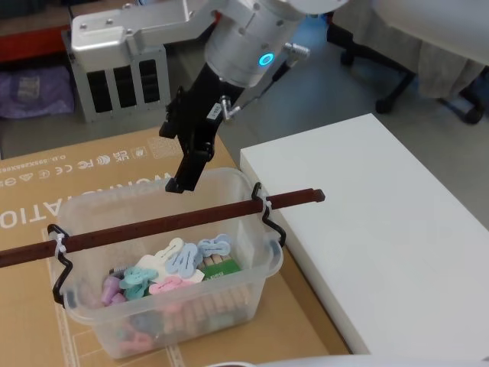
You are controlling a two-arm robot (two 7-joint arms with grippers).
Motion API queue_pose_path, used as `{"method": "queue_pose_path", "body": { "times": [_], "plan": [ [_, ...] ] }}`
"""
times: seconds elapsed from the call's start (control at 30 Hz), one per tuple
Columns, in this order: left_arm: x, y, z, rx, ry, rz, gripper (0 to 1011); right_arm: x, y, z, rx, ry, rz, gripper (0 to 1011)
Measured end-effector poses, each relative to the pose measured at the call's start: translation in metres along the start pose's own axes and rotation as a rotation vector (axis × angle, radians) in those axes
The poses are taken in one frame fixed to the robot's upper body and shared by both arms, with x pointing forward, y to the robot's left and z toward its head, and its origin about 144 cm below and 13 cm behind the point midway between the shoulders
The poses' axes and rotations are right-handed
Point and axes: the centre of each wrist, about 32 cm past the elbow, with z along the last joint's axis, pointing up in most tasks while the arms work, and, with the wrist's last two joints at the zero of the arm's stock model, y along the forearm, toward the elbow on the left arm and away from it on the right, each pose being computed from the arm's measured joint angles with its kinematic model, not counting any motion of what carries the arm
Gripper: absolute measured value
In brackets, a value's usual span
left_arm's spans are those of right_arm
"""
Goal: Use one hand to grasp the basket and place it at the designated location.
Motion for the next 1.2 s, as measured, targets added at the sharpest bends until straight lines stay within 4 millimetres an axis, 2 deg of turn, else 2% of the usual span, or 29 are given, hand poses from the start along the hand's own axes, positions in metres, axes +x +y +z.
{"method": "queue_pose_path", "body": {
  "times": [0.27,1.2],
  "plan": [
    [0.0,0.0,0.0,0.0,0.0,0.0,0,0.003,0.007,-0.001,0.006,-0.004,0.015,1002],
    [0.0,0.0,0.0,0.0,0.0,0.0,0,0.02,0.049,0.003,0.046,-0.042,0.088,1001]
  ]
}}
